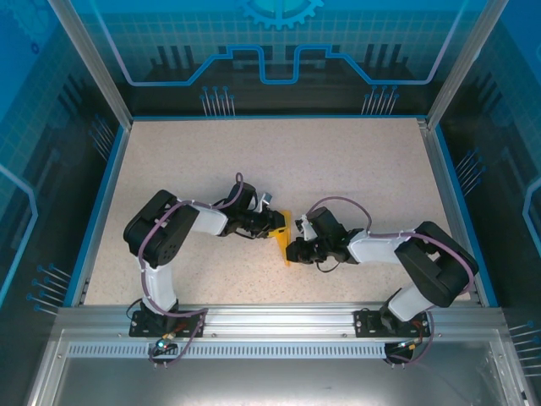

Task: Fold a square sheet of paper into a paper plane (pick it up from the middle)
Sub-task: Fold the wing for the fifth time at the center of the table.

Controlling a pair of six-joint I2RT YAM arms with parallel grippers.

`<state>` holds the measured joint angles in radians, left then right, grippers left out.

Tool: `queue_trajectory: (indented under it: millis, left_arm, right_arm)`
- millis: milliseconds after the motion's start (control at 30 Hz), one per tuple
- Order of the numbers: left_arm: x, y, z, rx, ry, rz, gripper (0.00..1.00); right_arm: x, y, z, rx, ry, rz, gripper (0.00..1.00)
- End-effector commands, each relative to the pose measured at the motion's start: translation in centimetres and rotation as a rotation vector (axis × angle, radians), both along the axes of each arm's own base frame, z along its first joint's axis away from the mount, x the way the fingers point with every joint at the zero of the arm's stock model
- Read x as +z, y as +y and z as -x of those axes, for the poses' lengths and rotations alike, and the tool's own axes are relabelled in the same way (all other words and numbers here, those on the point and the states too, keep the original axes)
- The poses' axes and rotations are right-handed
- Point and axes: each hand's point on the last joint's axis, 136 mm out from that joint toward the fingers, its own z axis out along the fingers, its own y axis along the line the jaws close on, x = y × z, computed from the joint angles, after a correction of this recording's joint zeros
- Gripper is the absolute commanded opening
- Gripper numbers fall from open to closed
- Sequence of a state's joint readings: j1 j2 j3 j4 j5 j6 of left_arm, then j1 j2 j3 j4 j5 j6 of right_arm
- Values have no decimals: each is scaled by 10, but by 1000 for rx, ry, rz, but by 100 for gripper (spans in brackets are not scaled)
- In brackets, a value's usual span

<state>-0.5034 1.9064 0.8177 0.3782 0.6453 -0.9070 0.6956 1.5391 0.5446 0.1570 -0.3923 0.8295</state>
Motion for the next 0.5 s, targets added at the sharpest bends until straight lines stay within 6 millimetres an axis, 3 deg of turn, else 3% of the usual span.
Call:
queue_trajectory:
  millis: [0,467]
  left_arm:
    - [-17,1,10,-23,52,-39,31]
    - [-19,1,12,-24,62,-45,31]
  right_arm:
    - [2,7,5,36,0,2,9]
    - [-43,-1,28,71,140,154,8]
